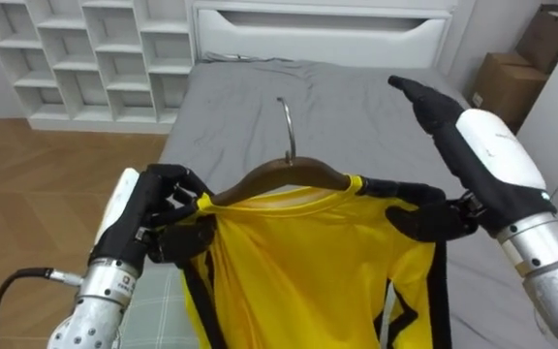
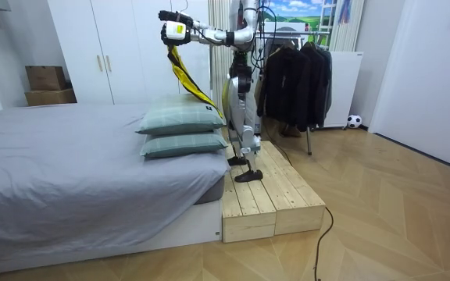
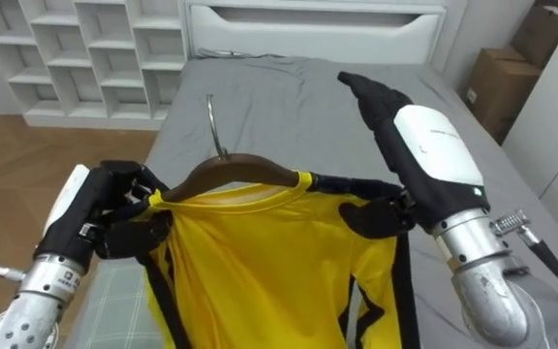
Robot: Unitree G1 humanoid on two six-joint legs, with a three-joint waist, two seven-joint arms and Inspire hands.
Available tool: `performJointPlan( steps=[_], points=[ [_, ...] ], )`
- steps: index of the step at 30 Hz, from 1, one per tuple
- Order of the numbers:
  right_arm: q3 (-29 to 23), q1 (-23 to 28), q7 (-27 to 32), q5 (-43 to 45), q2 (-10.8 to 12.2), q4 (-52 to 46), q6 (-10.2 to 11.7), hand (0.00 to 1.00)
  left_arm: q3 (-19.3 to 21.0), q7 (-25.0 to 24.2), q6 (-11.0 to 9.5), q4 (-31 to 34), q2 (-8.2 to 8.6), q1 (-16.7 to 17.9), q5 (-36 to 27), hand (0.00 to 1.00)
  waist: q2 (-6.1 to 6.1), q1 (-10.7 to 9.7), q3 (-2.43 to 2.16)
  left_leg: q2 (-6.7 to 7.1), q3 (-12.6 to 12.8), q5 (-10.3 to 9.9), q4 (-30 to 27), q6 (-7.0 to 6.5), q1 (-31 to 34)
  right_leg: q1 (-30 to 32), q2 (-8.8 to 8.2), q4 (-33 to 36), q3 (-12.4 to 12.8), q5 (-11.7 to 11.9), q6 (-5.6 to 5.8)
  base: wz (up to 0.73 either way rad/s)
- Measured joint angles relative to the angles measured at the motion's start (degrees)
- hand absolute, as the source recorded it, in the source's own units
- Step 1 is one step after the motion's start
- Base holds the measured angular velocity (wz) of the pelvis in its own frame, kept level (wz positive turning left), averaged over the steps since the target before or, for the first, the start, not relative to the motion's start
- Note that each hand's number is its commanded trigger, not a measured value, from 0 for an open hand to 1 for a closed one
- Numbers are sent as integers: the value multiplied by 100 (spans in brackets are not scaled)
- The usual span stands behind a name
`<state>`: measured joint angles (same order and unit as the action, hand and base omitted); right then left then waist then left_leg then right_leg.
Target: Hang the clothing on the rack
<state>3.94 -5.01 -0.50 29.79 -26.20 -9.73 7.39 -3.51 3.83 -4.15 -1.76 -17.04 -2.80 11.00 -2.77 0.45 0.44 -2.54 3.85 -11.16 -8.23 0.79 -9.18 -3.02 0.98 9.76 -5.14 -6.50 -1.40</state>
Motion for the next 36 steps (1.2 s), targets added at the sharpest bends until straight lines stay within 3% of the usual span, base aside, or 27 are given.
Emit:
performJointPlan(
  steps=[13,20,24,36],
  points=[
    [169,-70,-713,228,19,26,0,0,-131,-57,-5,0,0,-137,102,100,-81,7,82,0,-30,0,-3,0,77,34,-1,-17,-48,0,0,1],
    [291,-119,-1049,235,18,277,-12,0,-350,-79,-67,0,21,-315,123,100,-80,156,80,0,-67,0,-6,0,68,39,-13,-14,-99,0,-1,1],
    [383,-119,-1292,334,18,287,-124,0,-339,-209,-77,1,24,-332,271,100,-84,162,77,2,-65,0,-5,0,85,44,-22,-16,-124,-1,-1,0],
    [393,-120,-1522,388,34,456,-129,0,-340,-254,-77,1,-60,-408,323,100,-127,190,49,9,-80,1,-29,-1,144,76,-31,-2,-134,-1,-1,0]
  ],
)
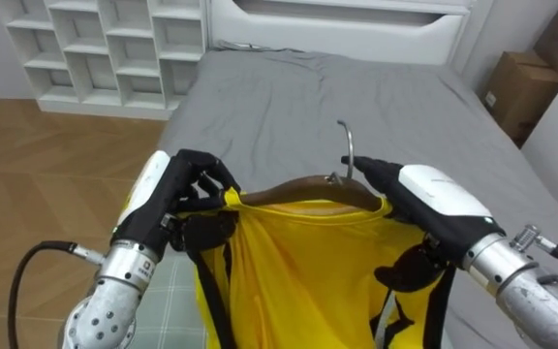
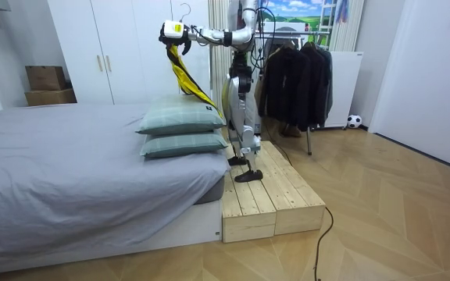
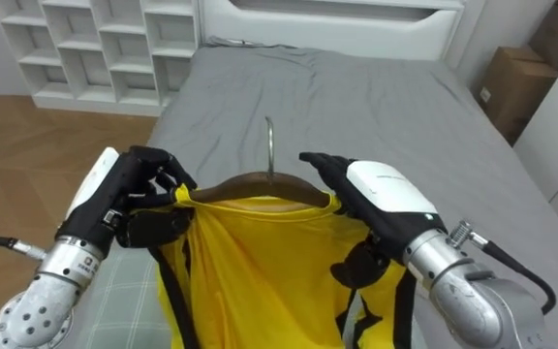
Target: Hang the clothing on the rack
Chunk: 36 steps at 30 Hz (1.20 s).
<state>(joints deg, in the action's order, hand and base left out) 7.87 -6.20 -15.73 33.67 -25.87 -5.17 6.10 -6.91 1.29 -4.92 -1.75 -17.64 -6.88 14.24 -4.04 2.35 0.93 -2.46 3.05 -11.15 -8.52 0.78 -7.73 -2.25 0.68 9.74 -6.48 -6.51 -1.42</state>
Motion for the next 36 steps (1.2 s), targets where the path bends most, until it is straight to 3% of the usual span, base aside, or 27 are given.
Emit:
performJointPlan(
  steps=[14,16,17,36],
  points=[
    [0,-58,1,41,19,188,0,0,0,-98,0,0,-5,0,6,100,-49,108,-1,6,-26,0,-11,0,5,-2,-12,0,-17,0,0,0],
    [0,-60,1,44,20,208,0,70,1,-110,0,0,-5,0,14,100,-51,115,0,9,-31,0,-11,0,3,-7,-15,-3,-17,0,0,0],
    [0,-60,0,43,20,218,-3,100,5,-133,0,1,-9,0,34,100,-51,121,0,11,-34,0,-11,0,3,-7,-16,-4,-14,0,0,0],
    [-6,-77,-262,293,120,355,-321,100,3,-319,1,134,41,0,288,100,-47,122,3,12,-33,0,-11,0,-10,-53,-20,-13,-13,-2,2,0]
  ],
)
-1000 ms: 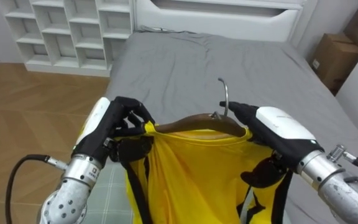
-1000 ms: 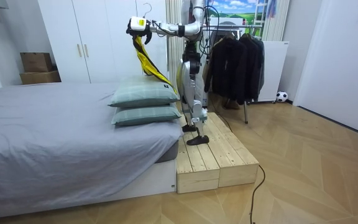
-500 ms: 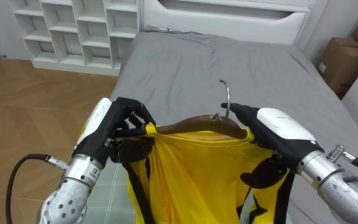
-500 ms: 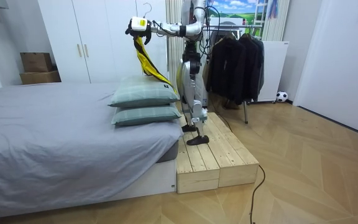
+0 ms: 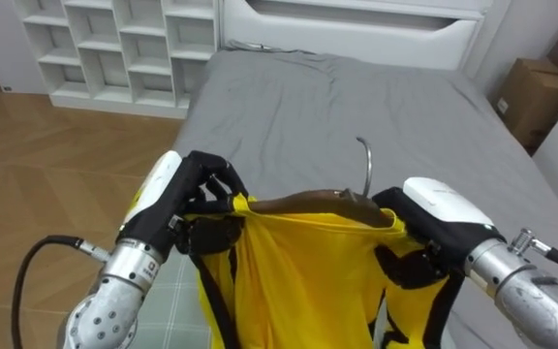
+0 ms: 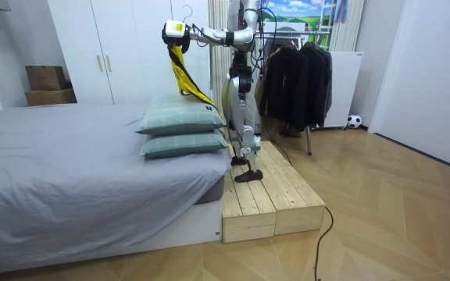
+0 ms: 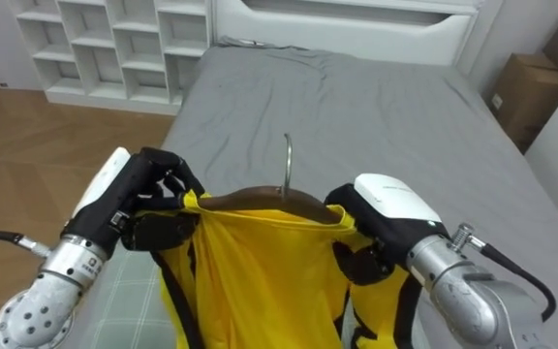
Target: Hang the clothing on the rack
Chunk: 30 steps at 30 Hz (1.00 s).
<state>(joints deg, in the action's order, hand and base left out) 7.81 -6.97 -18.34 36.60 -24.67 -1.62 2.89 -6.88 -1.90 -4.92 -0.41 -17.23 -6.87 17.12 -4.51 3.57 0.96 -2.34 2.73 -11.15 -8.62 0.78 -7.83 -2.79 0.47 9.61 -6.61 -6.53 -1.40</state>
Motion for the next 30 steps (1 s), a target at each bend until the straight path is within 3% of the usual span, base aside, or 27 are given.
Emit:
performJointPlan(
  steps=[6,9,18,23,30],
  points=[
    [0,-65,-72,197,39,59,-10,100,0,-27,0,0,23,0,-1,100,4,-4,1,1,-2,0,-1,0,0,-3,-1,2,-5,-2,2,0],
    [-36,-86,-61,232,127,61,-179,100,0,-69,0,0,49,0,-4,100,7,-5,1,1,-3,0,-1,0,0,-4,-1,3,-5,-2,2,0],
    [-37,-87,-131,238,144,61,-255,100,1,-102,10,0,81,0,-2,100,11,-18,1,2,-13,0,-2,0,1,-7,-1,4,-23,-1,2,0],
    [-28,-87,-300,220,247,60,-408,100,-1,-133,84,0,77,0,0,100,28,-23,0,0,-26,0,-5,0,5,-7,-4,2,-71,-1,2,1],
    [-29,-86,-438,198,257,61,-426,100,-8,-136,87,0,67,16,0,100,66,-29,-1,-1,-26,0,-3,0,-2,-10,-6,5,-79,-1,2,0]
  ],
)
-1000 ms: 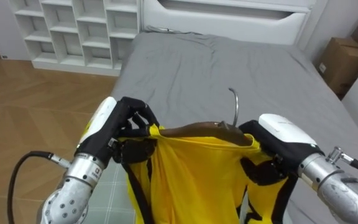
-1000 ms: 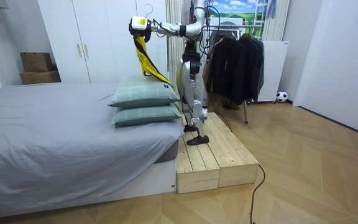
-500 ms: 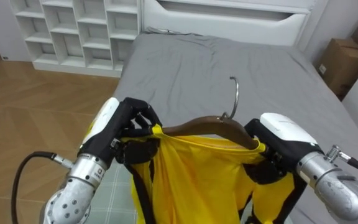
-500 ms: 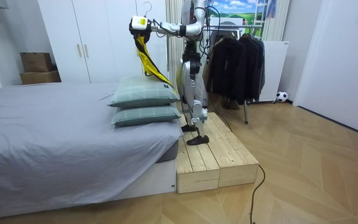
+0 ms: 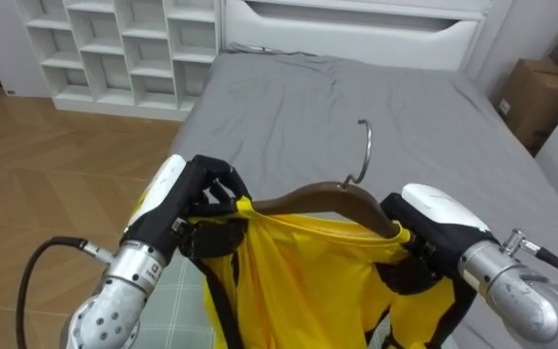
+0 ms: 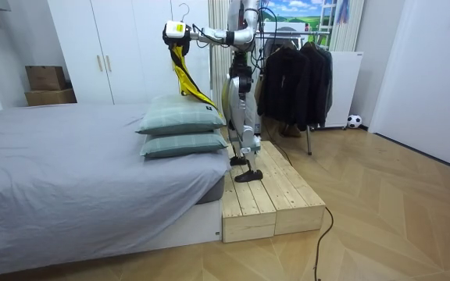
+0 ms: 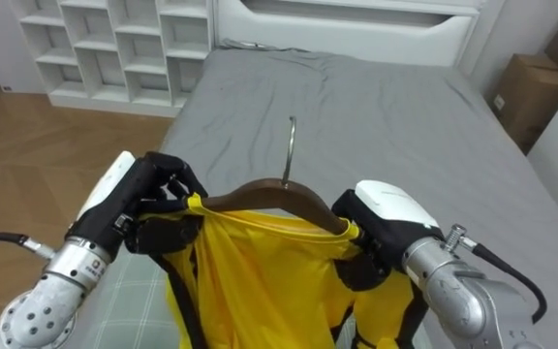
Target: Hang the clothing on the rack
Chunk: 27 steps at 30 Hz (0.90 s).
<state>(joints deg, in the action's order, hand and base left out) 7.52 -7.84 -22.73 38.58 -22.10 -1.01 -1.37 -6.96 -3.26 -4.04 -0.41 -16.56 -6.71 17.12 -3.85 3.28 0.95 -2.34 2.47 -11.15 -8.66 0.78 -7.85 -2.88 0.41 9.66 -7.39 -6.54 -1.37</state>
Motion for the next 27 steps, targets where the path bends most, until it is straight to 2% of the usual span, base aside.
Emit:
performJointPlan(
  steps=[4,6,7,8,11,14,19,27],
  points=[
    [0,2,-40,0,0,0,-3,100,0,0,4,0,1,2,0,100,12,0,0,0,0,0,0,0,2,0,0,0,-6,0,0,0],
    [-3,2,-60,-3,2,0,-7,100,-2,0,10,0,2,2,5,49,13,0,-1,0,0,0,0,0,2,-1,0,0,-5,0,0,0],
    [-5,2,-78,-4,11,6,-9,100,-2,0,13,0,2,3,18,13,14,0,-2,0,1,0,0,0,0,-3,0,1,-5,0,0,0],
    [-5,2,-90,-6,14,11,-9,100,-2,0,13,0,3,2,45,0,15,-1,-2,0,1,0,0,0,0,-3,0,2,-5,0,0,0],
    [-6,6,-174,-9,17,26,-32,100,3,-1,16,0,11,3,50,0,18,1,-4,0,1,0,-1,0,-2,-4,-1,4,-7,0,0,0],
    [22,71,-303,-15,14,35,-115,100,7,-1,15,0,89,3,-96,0,39,14,-18,0,2,0,0,0,-35,-8,-6,10,-14,0,0,0],
    [16,120,-474,-97,15,164,-118,100,5,-16,16,-1,140,4,-183,0,39,-10,-18,-1,16,0,1,0,-41,-12,-6,15,-3,0,0,0],
    [10,120,-626,-70,14,163,-118,100,7,-100,16,-2,139,4,-198,0,39,-19,-18,-1,33,0,8,0,-29,-9,-3,9,12,-1,1,0]
  ],
)
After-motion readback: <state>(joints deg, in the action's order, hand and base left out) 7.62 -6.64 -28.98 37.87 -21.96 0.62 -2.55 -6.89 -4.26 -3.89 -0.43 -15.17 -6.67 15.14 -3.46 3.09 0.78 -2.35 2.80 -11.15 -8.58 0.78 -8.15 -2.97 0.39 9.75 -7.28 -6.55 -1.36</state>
